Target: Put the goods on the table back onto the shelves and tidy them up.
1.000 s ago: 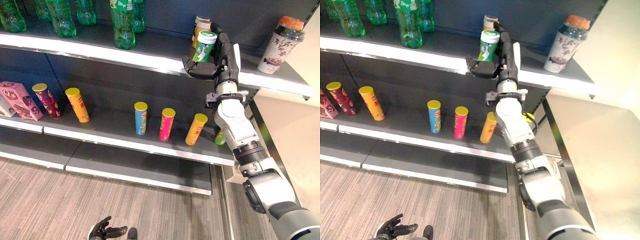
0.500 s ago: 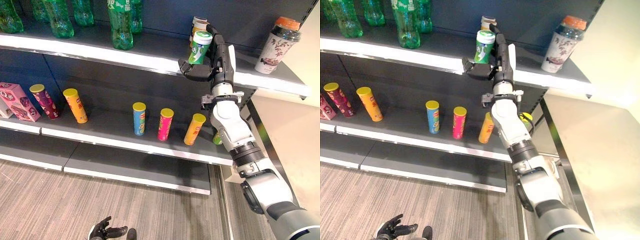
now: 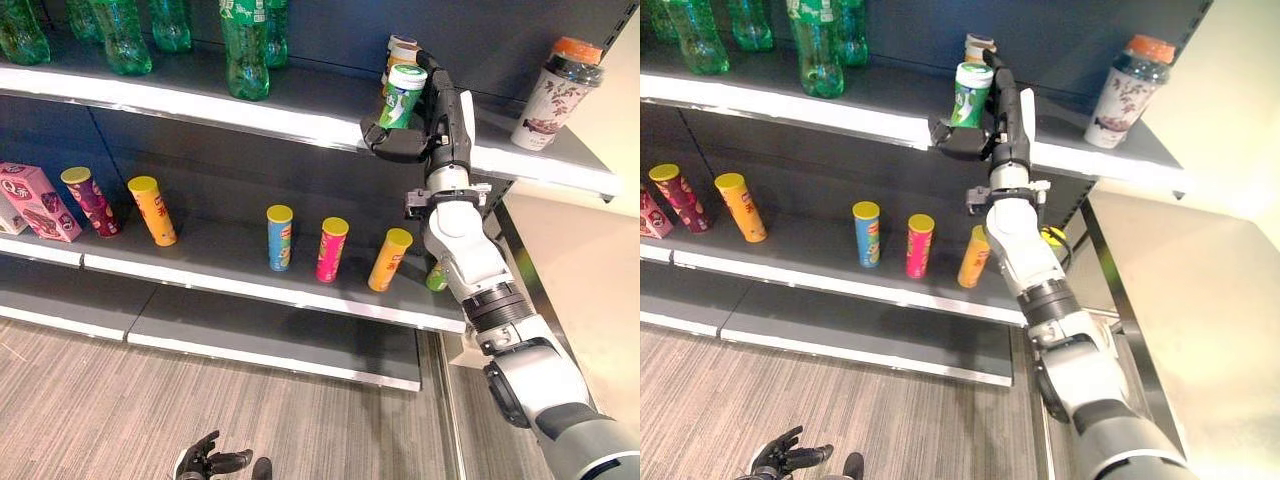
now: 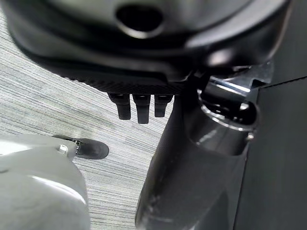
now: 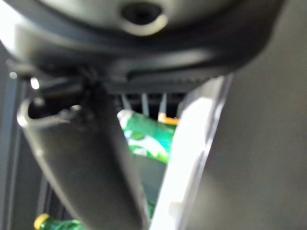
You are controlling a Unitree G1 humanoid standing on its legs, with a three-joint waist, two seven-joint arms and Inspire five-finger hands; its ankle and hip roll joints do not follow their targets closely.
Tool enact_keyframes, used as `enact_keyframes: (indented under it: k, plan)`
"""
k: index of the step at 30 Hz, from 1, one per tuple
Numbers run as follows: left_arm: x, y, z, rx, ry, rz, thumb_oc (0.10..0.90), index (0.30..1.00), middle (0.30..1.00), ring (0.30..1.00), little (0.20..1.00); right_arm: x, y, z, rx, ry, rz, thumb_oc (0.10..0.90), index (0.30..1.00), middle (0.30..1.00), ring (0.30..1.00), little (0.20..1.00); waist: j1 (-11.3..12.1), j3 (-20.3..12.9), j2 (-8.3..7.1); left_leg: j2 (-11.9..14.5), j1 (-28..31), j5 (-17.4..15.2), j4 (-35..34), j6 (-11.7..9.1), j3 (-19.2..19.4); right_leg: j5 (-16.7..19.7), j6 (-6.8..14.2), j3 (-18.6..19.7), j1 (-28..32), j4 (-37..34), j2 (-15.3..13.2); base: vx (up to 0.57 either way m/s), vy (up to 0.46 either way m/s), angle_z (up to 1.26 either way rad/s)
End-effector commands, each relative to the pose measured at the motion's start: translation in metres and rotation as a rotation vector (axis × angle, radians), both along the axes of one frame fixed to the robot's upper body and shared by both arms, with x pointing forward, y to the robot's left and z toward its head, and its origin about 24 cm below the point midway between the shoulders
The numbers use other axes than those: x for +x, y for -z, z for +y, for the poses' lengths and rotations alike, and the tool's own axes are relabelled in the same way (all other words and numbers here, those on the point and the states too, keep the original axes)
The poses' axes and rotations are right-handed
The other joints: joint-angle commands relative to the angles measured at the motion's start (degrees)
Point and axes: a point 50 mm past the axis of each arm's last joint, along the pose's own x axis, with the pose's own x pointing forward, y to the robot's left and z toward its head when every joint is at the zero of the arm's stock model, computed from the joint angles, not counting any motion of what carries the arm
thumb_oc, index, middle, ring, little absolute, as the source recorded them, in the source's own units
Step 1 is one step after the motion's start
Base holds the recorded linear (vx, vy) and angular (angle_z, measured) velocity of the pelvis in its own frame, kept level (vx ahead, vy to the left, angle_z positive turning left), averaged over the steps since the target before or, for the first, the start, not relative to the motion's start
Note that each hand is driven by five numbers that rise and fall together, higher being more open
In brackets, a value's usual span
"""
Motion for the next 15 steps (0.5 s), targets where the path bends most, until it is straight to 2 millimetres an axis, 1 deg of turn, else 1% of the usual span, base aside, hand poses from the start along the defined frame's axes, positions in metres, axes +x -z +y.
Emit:
enact_keyframes:
  k: [1, 3, 7, 9, 11, 12, 13, 15]
  plan:
    - [0.023, -0.008, 0.009, 0.053, 0.046, -0.064, 0.8, 0.9, 0.9, 0.9, 0.9, -0.023, -0.088, -0.034, -0.018, 0.112, -0.36, 0.8, 0.9, 0.9, 0.9, 0.9, 1.8, -1.2, -0.37, 0.0, 4.0, -7.5, 0.2, -0.3, -1.0, 2.2, 3.7, -2.8, 0.6, 0.7, -2.8, 0.0, 0.0, 0.0]
    - [0.021, -0.008, 0.011, 0.056, 0.044, -0.055, 0.8, 0.9, 0.9, 0.9, 0.9, -0.031, -0.101, -0.038, -0.014, 0.101, -0.42, 0.8, 0.9, 0.9, 0.9, 0.9, 1.9, -1.3, -0.51, -0.1, 4.0, -7.5, 0.2, -0.3, -1.0, 2.2, 3.7, -2.9, 0.6, 0.7, -2.9, 0.0, 0.0, 0.0]
    - [0.021, -0.007, 0.012, 0.058, 0.04, -0.05, 0.8, 0.9, 0.9, 0.9, 0.9, -0.047, -0.117, -0.04, -0.024, 0.076, -0.523, 0.8, 0.9, 0.9, 0.9, 0.9, 1.8, -1.4, -0.76, -0.1, 4.0, -7.5, 0.2, -0.3, -1.0, 2.2, 3.8, -2.8, 0.5, 0.7, -2.9, 0.0, 0.0, 0.0]
    - [0.022, -0.007, 0.013, 0.062, 0.037, -0.05, 0.8, 0.9, 0.9, 0.9, 0.9, -0.061, -0.128, -0.045, -0.039, 0.095, -0.611, 0.8, 0.9, 0.9, 0.9, 0.9, 1.6, -1.5, -0.77, -0.1, 4.0, -7.6, 0.2, -0.2, -1.0, 2.2, 3.8, -2.6, 0.4, 0.7, -2.9, 0.0, 0.0, 0.0]
    - [0.023, -0.007, 0.013, 0.063, 0.031, -0.051, 0.8, 0.9, 0.9, 0.9, 0.9, -0.071, -0.133, -0.049, -0.04, 0.109, -0.667, 0.8, 0.9, 0.9, 0.9, 0.9, 1.3, -1.6, -0.73, -0.2, 4.0, -7.7, 0.2, -0.2, -0.9, 2.2, 3.8, -2.5, 0.3, 0.7, -2.8, 0.0, 0.0, 0.0]
    - [0.023, -0.006, 0.013, 0.059, 0.026, -0.049, 0.8, 0.9, 0.9, 0.9, 0.9, -0.084, -0.135, -0.048, 0.01, 0.056, -0.73, 0.8, 0.9, 0.9, 0.9, 0.9, 0.9, -1.6, -0.69, -0.2, 4.0, -7.7, 0.2, -0.2, -0.7, 2.3, 3.9, -2.3, 0.2, 0.7, -2.9, 0.0, 0.021, -0.05]
    - [0.022, -0.006, 0.013, 0.06, 0.027, -0.048, 0.8, 0.9, 0.9, 0.9, 0.9, -0.084, -0.135, -0.048, 0.011, 0.056, -0.729, 0.8, 0.9, 0.9, 0.9, 0.9, 0.9, -1.7, -0.74, -0.2, 4.0, -7.7, 0.2, -0.1, -0.7, 2.3, 3.9, -2.2, 0.2, 0.7, -2.9, 0.0, 0.024, -0.05]
    - [0.021, -0.006, 0.015, 0.057, 0.017, -0.044, 0.8, 0.9, 0.9, 0.9, 0.9, -0.099, -0.139, -0.047, 0.02, -0.01, -0.799, 0.8, 0.9, 0.9, 0.9, 0.9, 0.3, -1.8, -0.72, -0.2, 4.2, -7.8, 0.2, -0.1, -0.3, 2.4, 4.0, -1.8, 0.0, 0.7, -3.0, 0.01, 0.024, -0.05]
